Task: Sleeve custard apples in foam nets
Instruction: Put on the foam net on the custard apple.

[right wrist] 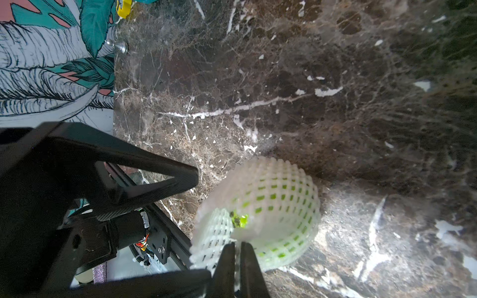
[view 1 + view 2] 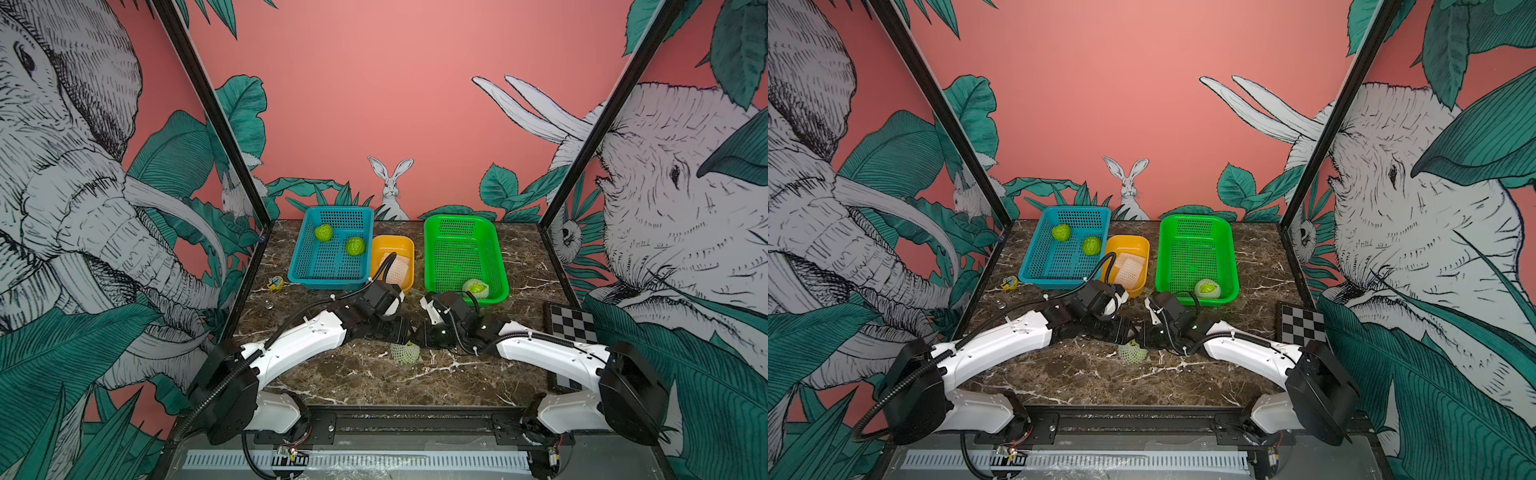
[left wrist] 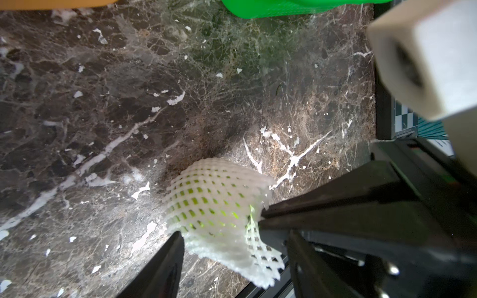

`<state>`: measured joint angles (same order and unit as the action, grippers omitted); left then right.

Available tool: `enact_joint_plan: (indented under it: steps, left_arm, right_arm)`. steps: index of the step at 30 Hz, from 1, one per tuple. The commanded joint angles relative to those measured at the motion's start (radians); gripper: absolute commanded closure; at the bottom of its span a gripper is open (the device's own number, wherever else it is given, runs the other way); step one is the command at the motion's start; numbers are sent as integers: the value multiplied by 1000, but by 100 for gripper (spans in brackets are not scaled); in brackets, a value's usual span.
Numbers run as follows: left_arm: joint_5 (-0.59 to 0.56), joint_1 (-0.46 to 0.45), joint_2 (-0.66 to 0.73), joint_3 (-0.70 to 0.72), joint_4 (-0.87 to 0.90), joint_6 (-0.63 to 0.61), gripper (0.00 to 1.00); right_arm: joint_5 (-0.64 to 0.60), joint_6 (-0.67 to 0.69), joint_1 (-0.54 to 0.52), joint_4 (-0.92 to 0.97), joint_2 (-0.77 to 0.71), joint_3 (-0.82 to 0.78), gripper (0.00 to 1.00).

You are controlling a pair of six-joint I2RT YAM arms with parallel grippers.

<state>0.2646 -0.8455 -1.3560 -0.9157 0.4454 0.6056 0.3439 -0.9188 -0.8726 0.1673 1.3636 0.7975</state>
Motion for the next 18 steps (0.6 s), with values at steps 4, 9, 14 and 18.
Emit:
enact_joint_plan:
  steps: [4, 9, 14, 18]
  left_arm:
    - [-50, -6, -8, -8, 53, -21, 46]
    - [-77, -7, -3, -10, 73, -35, 63]
    - [-89, -9, -4, -23, 114, -54, 76]
    - [-111, -16, -9, -31, 157, -75, 76]
  right_arm:
    - [11, -24, -8, -43, 10, 17, 91]
    - [-7, -20, -7, -5, 10, 22, 91]
    - [-99, 50, -8, 200, 26, 95, 93]
    - [-160, 115, -17, 348, 55, 154, 92]
